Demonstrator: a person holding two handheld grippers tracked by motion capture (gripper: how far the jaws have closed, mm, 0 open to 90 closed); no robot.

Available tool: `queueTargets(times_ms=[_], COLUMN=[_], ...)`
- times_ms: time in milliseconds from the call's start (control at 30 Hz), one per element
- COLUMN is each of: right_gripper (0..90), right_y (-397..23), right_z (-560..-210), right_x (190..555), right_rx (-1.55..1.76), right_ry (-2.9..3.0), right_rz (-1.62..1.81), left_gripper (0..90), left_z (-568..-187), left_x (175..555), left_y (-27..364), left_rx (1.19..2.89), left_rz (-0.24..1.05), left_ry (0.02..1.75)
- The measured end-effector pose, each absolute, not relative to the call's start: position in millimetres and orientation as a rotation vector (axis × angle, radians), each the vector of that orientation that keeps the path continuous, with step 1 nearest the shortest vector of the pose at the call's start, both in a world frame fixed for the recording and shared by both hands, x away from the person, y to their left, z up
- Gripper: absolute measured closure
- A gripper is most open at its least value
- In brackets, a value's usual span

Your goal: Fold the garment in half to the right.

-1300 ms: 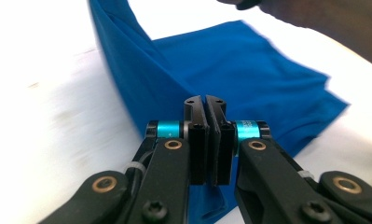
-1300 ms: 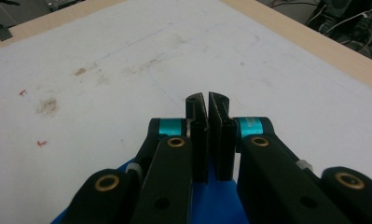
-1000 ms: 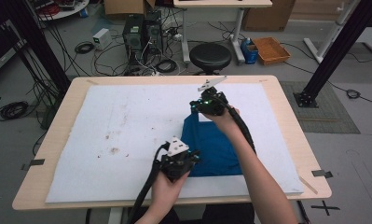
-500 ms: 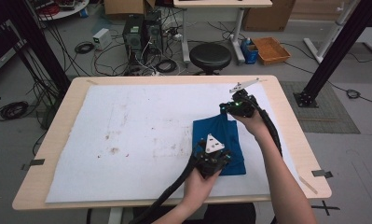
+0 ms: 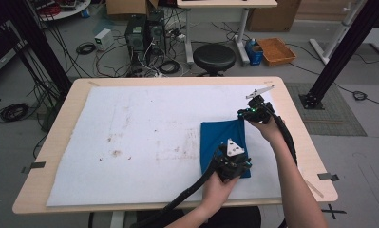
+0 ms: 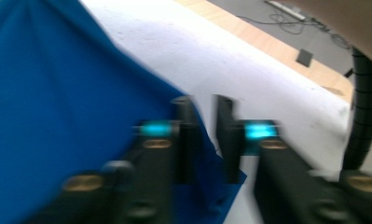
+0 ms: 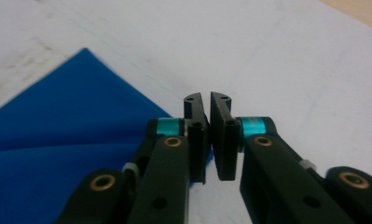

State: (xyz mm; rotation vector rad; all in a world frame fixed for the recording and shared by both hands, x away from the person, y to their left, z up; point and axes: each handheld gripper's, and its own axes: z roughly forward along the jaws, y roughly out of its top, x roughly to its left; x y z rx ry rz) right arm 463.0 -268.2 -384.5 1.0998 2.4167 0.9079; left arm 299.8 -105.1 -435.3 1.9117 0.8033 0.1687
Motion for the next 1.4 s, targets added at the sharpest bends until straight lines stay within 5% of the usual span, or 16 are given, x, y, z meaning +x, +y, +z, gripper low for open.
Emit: queueTargets(times_ms=[133,367,800,933,1100,1400], right_gripper=[72.5,62.5,57.2,59.6,88.7,85.9], right_y=[-272.7,-276.3,-298.7,-299.8,-299.2,-315.8], right_z=[-381.3,-375.2,-403.5,-419.4,-430.1,-435.0], right_x=[461.4,443.2,311.7,286.7,280.2,271.6], right_rx=[1.152,1.244,1.337,1.370,1.344,1.409], right_ry=[2.362,2.329,2.305,2.335,2.382,2.345], right_rz=[0.902,0.915,1.207,1.227,1.143,1.093], left_gripper=[52.8,49.3,46.7,46.7,46.5,46.1], left_z=[-432.8,-419.9,-402.8,-399.5,-400.1,-402.3], left_x=[299.2,309.3,336.0,334.2,331.1,332.5], left_y=[-100.8,-67.1,17.6,36.0,50.8,64.5], left_rx=[1.894,1.868,1.790,1.778,1.760,1.756], left_rz=[0.181,0.234,0.438,0.470,0.476,0.480], left_ry=[0.795,0.820,0.957,0.972,0.991,1.016])
